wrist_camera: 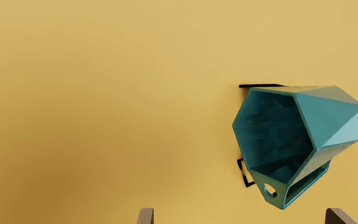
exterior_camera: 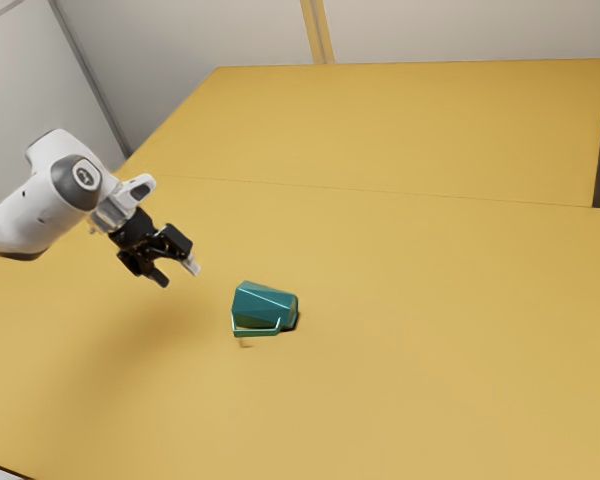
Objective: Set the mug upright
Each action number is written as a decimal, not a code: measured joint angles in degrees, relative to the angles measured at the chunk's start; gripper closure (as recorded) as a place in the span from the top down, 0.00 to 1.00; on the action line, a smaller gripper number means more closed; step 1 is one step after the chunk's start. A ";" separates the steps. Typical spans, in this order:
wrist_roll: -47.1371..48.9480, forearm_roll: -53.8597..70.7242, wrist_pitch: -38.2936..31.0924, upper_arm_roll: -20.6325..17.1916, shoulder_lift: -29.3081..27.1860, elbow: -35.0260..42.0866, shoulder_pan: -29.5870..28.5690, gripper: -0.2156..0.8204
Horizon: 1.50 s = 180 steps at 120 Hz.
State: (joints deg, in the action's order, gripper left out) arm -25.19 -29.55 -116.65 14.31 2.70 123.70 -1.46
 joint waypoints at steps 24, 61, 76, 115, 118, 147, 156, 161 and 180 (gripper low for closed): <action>-3.51 -10.14 0.49 0.02 4.15 0.45 0.52 0.79; -11.20 -22.35 3.23 0.01 8.42 0.60 0.73 0.79; -13.77 -24.88 3.92 -0.17 8.98 0.55 1.19 0.79; -18.72 -29.43 4.67 -0.80 11.52 -1.21 3.91 0.78; -19.01 -29.73 4.66 -0.82 11.72 -1.44 4.06 0.76; -20.15 -33.14 4.55 -0.86 13.00 -1.87 5.20 0.45; -20.06 -33.73 4.59 -0.86 13.05 -1.79 5.24 0.31; -20.01 -33.92 4.63 -0.86 13.05 -1.78 5.25 0.26; -19.78 -34.57 4.70 -0.86 12.63 -1.87 5.47 0.15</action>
State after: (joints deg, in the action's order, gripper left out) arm -44.97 -64.11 -111.94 13.45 15.33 121.83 4.00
